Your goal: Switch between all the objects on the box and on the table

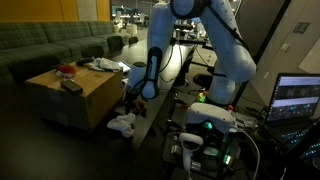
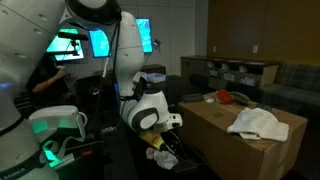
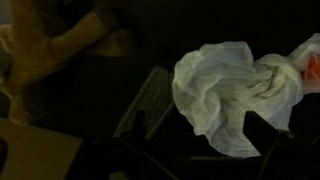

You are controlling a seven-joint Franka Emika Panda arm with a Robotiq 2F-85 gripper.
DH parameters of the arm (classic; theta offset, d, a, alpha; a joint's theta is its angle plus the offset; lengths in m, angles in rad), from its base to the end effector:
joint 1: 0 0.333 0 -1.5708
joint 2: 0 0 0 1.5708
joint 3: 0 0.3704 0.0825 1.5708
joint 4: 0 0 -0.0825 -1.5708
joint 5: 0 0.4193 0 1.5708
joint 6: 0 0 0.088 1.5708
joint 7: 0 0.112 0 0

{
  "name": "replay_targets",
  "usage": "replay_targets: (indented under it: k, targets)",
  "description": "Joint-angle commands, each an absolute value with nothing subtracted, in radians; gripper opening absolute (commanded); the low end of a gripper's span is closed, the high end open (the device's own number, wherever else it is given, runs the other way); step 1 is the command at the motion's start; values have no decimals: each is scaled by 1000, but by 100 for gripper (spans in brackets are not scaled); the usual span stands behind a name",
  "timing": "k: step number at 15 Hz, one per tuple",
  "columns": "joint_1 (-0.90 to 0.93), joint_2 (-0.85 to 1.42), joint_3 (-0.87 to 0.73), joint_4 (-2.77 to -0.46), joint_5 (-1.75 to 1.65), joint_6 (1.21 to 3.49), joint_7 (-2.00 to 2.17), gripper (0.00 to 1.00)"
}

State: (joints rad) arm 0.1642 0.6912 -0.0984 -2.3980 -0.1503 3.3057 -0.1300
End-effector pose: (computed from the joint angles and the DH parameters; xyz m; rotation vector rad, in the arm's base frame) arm 0.5116 0.0440 0.0616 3.0118 0.5731 0.3267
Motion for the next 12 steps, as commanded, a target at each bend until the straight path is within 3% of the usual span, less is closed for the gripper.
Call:
replay_targets:
  k: [1, 12]
  targets:
    - [238, 719, -115, -2416, -97, 3376, -101, 100]
    - [282, 815, -135, -2382, -36, 3383, -89, 100]
